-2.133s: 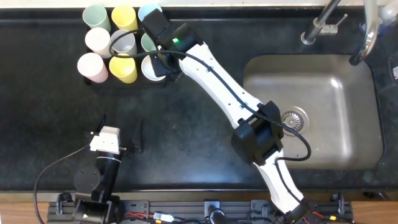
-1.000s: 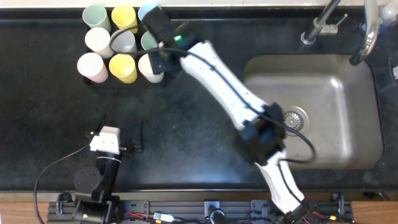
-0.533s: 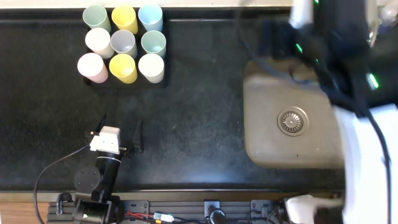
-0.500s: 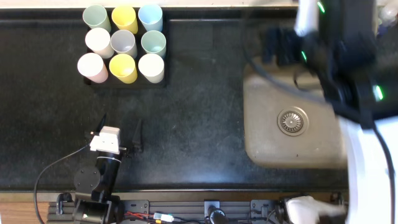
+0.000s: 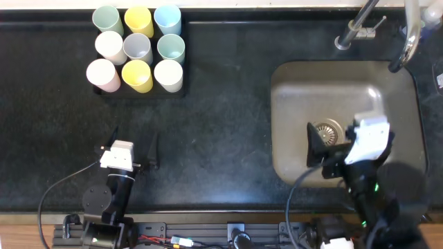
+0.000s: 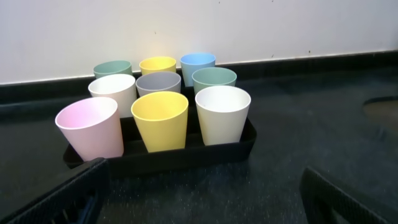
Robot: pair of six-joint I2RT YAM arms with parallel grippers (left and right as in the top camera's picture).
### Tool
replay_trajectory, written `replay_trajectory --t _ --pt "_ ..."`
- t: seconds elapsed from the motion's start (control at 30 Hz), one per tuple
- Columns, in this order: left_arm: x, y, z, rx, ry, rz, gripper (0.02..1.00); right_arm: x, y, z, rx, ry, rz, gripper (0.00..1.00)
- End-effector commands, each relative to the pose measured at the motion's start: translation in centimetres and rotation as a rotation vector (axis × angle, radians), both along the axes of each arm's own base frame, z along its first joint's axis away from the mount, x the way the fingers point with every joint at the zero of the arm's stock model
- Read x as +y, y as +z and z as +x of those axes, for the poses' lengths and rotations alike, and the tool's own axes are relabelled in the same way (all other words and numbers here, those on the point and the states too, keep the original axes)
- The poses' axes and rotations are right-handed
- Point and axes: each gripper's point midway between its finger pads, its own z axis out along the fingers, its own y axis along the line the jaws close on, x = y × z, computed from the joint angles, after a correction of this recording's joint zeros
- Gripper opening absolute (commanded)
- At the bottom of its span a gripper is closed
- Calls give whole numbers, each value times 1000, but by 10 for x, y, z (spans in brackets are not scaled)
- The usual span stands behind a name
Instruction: Store Cups
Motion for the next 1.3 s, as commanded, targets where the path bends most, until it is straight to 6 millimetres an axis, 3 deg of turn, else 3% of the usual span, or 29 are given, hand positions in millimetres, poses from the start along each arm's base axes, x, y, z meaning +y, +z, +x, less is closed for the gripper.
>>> replay_trajectory --t 0.03,0.33,0.6,0.83,1.3 --pt "0 1 0 -8 -5 17 1000 -1 -20 -6 -147 0 27 998" --pt "0 1 0 -8 -5 17 1000 0 -41 4 -480 -2 80 996" --pt "0 1 0 -8 -5 17 1000 -5 -85 24 -473 -51 73 998" --pt "0 1 0 -8 -5 17 1000 -8 -142 33 -334 -73 44 998" --pt "0 1 0 -8 -5 17 1000 -7 -141 33 -337 -72 44 996"
